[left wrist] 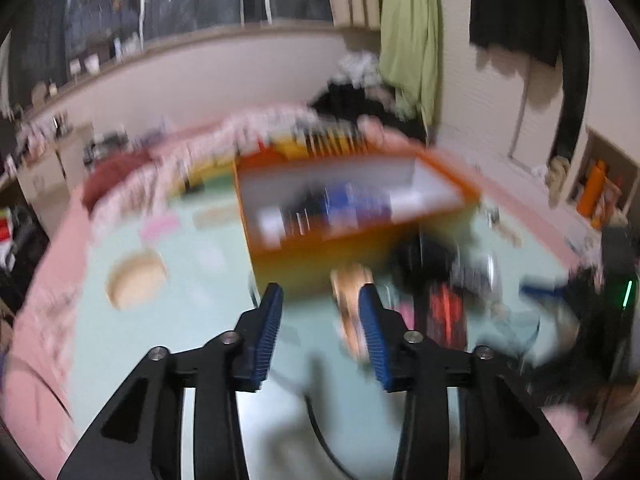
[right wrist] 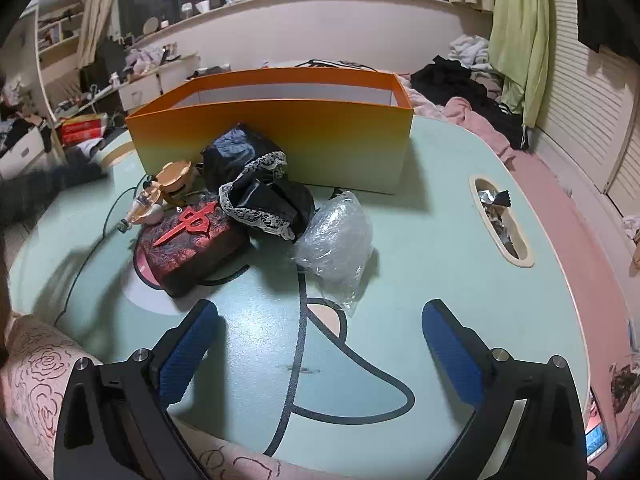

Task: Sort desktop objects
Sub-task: 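Grasp the green toy car in the box with the left tool, place it on the table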

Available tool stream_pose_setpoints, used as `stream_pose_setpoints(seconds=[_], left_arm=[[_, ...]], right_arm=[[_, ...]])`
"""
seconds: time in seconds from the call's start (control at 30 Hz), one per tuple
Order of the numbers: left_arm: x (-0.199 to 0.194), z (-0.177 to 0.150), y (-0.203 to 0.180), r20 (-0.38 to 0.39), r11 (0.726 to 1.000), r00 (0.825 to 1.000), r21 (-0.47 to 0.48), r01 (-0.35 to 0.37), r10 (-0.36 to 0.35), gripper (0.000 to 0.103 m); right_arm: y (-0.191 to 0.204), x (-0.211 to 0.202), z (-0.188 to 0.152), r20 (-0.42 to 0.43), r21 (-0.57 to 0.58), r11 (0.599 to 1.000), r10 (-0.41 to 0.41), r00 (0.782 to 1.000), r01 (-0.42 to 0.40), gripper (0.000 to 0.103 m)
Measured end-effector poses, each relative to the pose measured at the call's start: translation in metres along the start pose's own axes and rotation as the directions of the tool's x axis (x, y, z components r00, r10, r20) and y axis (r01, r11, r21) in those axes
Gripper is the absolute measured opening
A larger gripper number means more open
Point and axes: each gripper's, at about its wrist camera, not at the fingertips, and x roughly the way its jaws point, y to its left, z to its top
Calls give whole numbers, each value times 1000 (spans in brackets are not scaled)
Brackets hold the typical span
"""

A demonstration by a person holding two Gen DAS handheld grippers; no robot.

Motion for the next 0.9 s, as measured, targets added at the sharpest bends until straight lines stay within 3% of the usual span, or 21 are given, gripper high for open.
stream_pose_setpoints(seconds=[0.1,0.2,0.4,0.5,0.53,0.7,0.8,0.87,0.9], left_arm=[[17,50,7,-53,999,998,7,45,-45,40],[64,88,7,-199,998,979,10,55,-52,41],[151,102,-6,-417,988,908,151,26,40,40],[173,91,-5,-517,980,853,195,34,73,41],[172,92,-5,-502,980,862,197,31,73,42],[180,95,16,-518,990,855,134,39,36,41],[185,90,13,-507,978,853,209,-17,123,41],[190,79,-5,-476,935,846,347,-68,239,42],[190,78,-8,-455,930,858,361,-67,238,40]], right_arm=[[0,0,0,-1,0,1000,0,1000,0,102],[0,-1,0,-1,0,1000,0,1000,0,102],[1,-1,1,0,0,1000,2,1000,-2,102],[2,-2,1,0,0,1000,2,1000,-2,102],[2,-2,1,1,0,1000,1,1000,-1,102],[2,-2,1,1,1,1000,1,1000,-1,102],[3,-2,2,0,-1,1000,1,1000,-1,102],[4,-2,1,1,-1,1000,1,1000,-1,102],[3,-2,2,0,-1,1000,1,1000,-1,102]])
